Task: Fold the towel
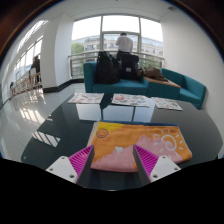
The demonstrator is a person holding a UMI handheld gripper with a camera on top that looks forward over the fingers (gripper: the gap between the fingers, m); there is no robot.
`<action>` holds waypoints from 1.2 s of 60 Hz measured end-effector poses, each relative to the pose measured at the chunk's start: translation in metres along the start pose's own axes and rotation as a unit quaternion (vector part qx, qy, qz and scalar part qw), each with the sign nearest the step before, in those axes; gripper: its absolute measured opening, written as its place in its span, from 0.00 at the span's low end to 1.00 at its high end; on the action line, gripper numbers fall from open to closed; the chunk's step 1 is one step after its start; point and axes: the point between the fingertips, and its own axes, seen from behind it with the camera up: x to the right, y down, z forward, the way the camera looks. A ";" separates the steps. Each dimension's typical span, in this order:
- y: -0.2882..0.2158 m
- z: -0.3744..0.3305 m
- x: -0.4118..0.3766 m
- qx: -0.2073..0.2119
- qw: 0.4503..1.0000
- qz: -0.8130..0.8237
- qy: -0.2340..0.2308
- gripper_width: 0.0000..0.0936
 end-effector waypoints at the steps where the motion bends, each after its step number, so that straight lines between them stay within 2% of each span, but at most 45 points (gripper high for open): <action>1: -0.002 0.005 -0.005 0.000 1.000 0.001 -0.003 0.81; 17: -0.001 0.070 -0.050 -0.031 0.999 -0.026 -0.009 0.61; 25: -0.006 0.070 -0.056 -0.019 0.999 -0.040 -0.009 0.32; 28: -0.007 0.070 -0.051 -0.019 0.999 -0.039 0.002 0.18; 29: -0.007 0.070 -0.046 -0.019 0.999 -0.039 0.013 0.05; 30: -0.008 0.070 -0.040 -0.019 0.999 -0.039 0.023 0.03; 40: -0.017 0.062 -0.044 -0.032 0.999 0.035 -0.018 0.03; 48: -0.064 0.030 -0.002 0.016 0.998 0.062 -0.023 0.03; 54: -0.089 0.012 0.055 0.041 0.998 0.054 0.004 0.03; 59: -0.089 0.004 0.124 0.050 0.997 0.039 0.051 0.03; 65: -0.058 0.012 0.198 0.024 0.993 0.049 0.104 0.04; 68: -0.039 0.019 0.229 0.010 0.991 0.056 0.122 0.15; 70: -0.028 0.024 0.247 -0.001 0.989 0.060 0.134 0.31; 71: -0.022 0.025 0.256 -0.007 0.988 0.061 0.140 0.43; 72: -0.017 0.027 0.264 -0.012 0.987 0.062 0.147 0.47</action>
